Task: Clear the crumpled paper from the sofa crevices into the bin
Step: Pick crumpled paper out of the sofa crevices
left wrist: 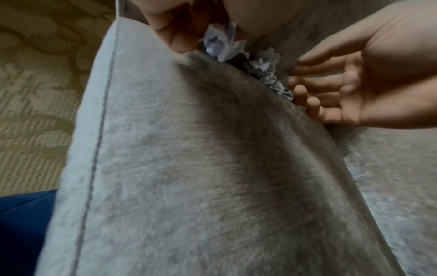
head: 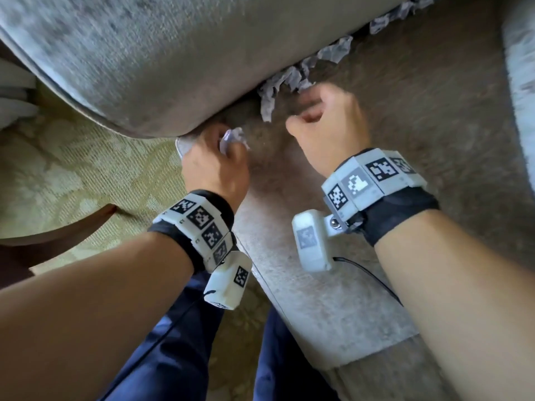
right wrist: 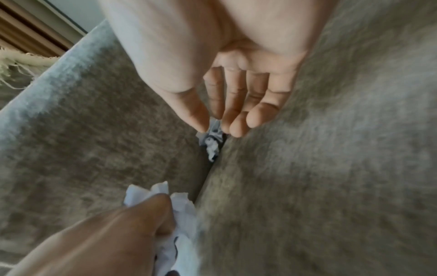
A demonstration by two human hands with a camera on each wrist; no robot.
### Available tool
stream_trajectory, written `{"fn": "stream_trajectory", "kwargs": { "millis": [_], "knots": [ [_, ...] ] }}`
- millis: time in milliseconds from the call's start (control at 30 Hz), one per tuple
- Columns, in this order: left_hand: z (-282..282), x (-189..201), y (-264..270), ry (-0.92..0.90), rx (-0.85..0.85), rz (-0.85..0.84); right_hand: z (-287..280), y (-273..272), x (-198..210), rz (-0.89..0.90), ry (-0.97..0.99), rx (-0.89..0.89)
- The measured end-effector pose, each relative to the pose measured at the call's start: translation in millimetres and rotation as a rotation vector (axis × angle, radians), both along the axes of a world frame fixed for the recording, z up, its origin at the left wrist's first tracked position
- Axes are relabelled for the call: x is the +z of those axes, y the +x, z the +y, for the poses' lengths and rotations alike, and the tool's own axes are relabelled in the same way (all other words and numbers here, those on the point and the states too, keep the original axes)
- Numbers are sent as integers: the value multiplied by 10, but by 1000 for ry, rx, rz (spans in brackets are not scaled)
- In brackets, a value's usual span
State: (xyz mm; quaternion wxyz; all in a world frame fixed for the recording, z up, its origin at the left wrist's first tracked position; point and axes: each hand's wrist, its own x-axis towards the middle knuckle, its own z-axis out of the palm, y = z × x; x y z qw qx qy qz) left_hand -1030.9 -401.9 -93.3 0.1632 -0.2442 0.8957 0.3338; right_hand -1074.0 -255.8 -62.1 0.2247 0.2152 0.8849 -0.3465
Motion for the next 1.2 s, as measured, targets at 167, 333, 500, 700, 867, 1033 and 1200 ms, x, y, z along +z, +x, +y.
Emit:
{"fn": "stream_trajectory", "kwargs": {
  "millis": [167,333,500,700,867,1033,1200],
  "knots": [
    [-144,26,-47,29,59,-50,-330,-169,-174,55,-15,-36],
    [-170,25,-41,46,41,-77,-413,-268,-354,13,122,-16],
    [-198,-30,-63,60,74,-110,-365,-269,-398,-6,230,122],
    [-103,-16,-149,141,79,-60,-250,-100,-304,136,138,-7],
    [84,-10,-203,122,52,-53,33,38,-200,244,108,-174],
    [374,129,-303,128,-15,-59,281,99,-147,254,36,-287],
    [584,90,-423,61,-83,-38,453,169,-63,253,-49,-295]
  ]
}}
